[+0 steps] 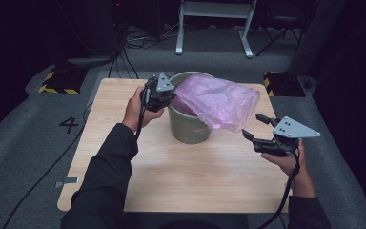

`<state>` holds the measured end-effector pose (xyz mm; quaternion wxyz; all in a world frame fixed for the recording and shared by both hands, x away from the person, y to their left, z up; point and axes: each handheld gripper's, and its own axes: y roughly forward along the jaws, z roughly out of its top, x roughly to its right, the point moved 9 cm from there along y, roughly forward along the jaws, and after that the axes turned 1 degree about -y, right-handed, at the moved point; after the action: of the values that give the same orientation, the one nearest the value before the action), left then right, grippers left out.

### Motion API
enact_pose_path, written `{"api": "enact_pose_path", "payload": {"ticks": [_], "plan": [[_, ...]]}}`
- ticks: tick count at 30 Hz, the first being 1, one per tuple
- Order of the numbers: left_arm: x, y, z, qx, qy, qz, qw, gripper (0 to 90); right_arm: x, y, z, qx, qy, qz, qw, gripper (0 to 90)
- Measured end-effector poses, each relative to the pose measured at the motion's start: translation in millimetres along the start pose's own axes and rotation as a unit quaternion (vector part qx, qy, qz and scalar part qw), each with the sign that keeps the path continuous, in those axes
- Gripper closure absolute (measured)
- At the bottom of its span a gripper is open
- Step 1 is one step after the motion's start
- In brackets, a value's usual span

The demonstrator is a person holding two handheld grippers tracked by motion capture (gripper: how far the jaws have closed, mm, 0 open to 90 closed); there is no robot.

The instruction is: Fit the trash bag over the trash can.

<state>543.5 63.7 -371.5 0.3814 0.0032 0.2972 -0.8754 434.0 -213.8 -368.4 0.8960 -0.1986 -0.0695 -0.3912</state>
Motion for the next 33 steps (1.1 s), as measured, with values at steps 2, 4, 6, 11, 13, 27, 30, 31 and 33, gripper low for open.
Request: {"api": "enact_pose_path", "payload": {"ticks": [2, 4, 6, 11, 13, 27, 30, 31, 33], "plan": [[-1.5, -1.5, -1.3, 0.006, -0.006, -0.002, 1.0000, 85.0, -2.8, 7.5, -3.4, -0.008, -0.004, 0.003, 1.0000, 32.0], [-3.3, -2.2, -3.4, 0.006, -0.011, -0.001, 0.9999, 81.6, -7.7, 16.9, -4.8, -0.014, -0.012, 0.007, 0.9998, 37.2], [-5.4, -3.5, -4.6, 0.011, -0.021, 0.000, 0.9997, 75.2, -13.2, 25.2, -5.0, -0.018, -0.021, 0.008, 0.9996, 46.1], [-4.0, -13.7, -1.8, 0.035, -0.039, -0.011, 0.9986, 51.2, -17.5, 35.4, -3.1, -0.017, -0.026, 0.011, 0.9995, 69.9], [1.5, -21.4, 2.3, 0.049, -0.039, -0.015, 0.9979, 39.1, -17.4, 36.3, -0.9, -0.009, -0.028, 0.008, 0.9995, 77.5], [110.2, -48.6, 22.2, 0.082, 0.048, -0.112, 0.9891, 30.2, -20.4, 36.6, 18.5, 0.009, -0.044, -0.005, 0.9990, 89.7], [123.8, -43.6, 25.4, 0.077, 0.063, -0.110, 0.9889, 34.2, -25.8, 36.0, 25.9, 0.015, -0.054, -0.001, 0.9984, 89.7], [126.0, -41.6, 25.8, 0.076, 0.063, -0.109, 0.9891, 39.0, -27.6, 35.9, 27.6, 0.014, -0.056, 0.000, 0.9983, 89.8], [129.4, -35.2, 24.9, 0.064, 0.070, -0.104, 0.9900, 43.6, -30.3, 35.9, 30.6, 0.015, -0.061, 0.001, 0.9980, 89.8]]}}
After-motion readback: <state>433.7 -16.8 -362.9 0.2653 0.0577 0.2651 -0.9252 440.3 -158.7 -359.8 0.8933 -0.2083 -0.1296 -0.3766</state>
